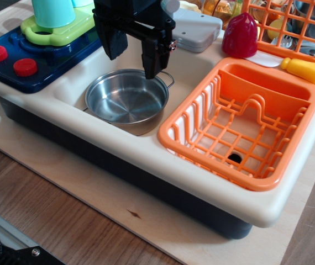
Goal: Put pan from sink into drying rack
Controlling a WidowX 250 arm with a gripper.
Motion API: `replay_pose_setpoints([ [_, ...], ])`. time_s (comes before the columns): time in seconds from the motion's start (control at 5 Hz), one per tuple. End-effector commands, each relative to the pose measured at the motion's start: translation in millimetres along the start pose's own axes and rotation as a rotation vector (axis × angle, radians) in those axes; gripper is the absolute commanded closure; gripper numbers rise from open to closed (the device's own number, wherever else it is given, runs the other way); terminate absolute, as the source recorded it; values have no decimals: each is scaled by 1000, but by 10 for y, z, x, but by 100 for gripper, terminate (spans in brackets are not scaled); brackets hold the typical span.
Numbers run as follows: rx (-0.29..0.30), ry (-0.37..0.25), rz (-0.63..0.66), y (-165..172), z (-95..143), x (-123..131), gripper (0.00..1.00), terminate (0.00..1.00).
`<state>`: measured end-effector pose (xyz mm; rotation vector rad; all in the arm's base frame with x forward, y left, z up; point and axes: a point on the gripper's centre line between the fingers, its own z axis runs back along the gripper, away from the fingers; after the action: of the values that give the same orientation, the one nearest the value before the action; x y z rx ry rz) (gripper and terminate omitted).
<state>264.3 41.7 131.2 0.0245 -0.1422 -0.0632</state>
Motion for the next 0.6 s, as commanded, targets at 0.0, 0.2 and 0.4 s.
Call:
replay_pose_setpoints([
  [0.0, 0, 0, 0, 0, 0, 0, 0, 0],
  [0.2, -49, -3, -16, -27, -106, 17, 0, 0],
  [0.4, -77, -38, -11, -79, -193, -3, 0, 0],
])
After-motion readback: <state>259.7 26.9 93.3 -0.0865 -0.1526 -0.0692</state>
